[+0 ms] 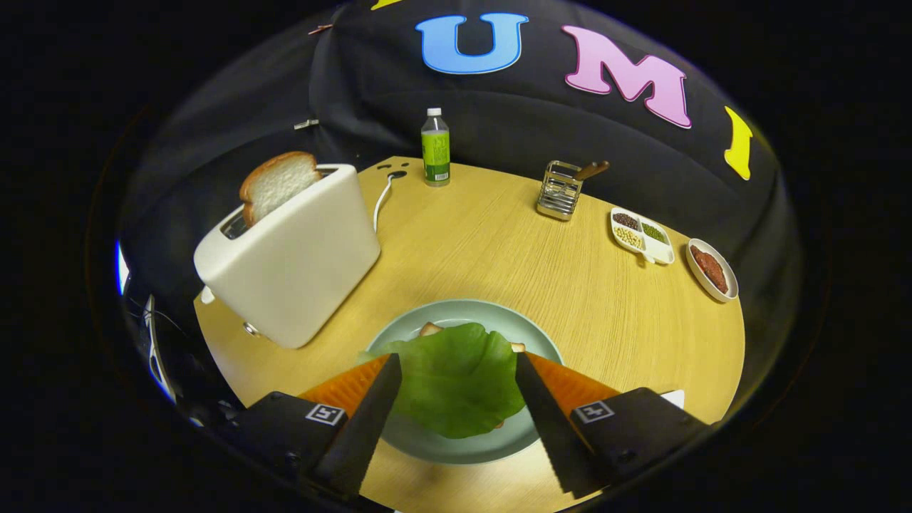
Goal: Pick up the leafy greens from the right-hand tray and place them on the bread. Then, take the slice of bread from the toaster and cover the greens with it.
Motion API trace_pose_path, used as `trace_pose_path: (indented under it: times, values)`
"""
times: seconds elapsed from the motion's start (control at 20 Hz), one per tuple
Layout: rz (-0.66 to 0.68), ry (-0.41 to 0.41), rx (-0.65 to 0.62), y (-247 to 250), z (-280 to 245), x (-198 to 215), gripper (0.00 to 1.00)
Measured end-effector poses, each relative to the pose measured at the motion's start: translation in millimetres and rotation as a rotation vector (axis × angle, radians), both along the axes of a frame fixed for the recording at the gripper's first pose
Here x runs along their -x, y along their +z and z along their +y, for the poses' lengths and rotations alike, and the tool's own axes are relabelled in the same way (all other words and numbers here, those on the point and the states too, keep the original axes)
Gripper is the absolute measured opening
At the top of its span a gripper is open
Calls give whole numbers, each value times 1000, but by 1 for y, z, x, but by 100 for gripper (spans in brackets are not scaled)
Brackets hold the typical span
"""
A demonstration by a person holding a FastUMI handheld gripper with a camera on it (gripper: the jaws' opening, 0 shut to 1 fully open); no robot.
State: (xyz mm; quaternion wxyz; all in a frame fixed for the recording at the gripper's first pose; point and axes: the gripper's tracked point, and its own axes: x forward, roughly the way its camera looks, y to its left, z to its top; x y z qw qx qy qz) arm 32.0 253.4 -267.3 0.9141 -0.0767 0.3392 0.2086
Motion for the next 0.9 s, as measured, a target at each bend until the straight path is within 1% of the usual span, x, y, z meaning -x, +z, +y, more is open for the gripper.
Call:
trace_pose_path:
  times: [0.15, 0.2, 0.35, 0.6, 0.75, 0.9]
  values:
    - [-34, -17, -42, 26, 6, -3, 100]
    - [-59, -5, -51, 40, 10, -5, 100]
    - [-146, 60, -60, 81, 29, -7, 100]
    - [-234, 152, -150, 146, 84, -7, 100]
    - [-259, 217, -176, 166, 120, -5, 100]
    - [-252, 264, -188, 170, 151, -2, 100]
